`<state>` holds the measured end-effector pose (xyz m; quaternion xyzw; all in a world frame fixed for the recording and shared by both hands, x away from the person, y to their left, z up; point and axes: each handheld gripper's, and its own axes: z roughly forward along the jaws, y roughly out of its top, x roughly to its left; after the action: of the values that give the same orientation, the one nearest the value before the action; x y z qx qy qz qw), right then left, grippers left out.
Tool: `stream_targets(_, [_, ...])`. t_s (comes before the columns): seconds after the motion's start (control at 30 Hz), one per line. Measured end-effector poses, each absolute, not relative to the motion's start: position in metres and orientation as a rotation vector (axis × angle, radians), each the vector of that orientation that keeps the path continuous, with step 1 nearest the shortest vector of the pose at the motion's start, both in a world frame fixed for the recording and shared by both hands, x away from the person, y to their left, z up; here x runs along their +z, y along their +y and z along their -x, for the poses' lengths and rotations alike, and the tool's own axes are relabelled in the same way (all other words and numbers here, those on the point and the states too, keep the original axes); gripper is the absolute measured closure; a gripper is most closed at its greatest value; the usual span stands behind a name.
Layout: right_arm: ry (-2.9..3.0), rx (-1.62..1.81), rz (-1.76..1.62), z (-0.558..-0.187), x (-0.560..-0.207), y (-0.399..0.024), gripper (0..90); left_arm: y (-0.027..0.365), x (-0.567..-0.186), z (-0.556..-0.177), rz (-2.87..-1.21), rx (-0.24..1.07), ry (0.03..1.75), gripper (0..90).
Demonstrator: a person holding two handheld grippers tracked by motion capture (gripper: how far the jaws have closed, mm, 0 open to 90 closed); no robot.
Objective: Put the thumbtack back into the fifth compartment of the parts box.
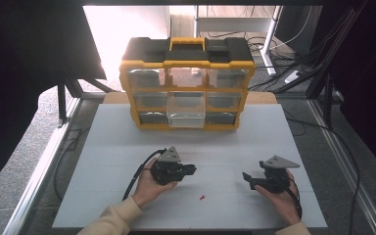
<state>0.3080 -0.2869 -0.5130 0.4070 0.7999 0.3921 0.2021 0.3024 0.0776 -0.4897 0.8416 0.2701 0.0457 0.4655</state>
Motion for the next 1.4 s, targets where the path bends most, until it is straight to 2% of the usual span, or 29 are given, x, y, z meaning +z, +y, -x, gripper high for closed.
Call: stream_targets(1.4, [2.230,1.099,-1.145,-0.308,-0.513,-0.288,18.7,0.111,-0.434,-0.311,-1.882,0.212,0.664,83.6])
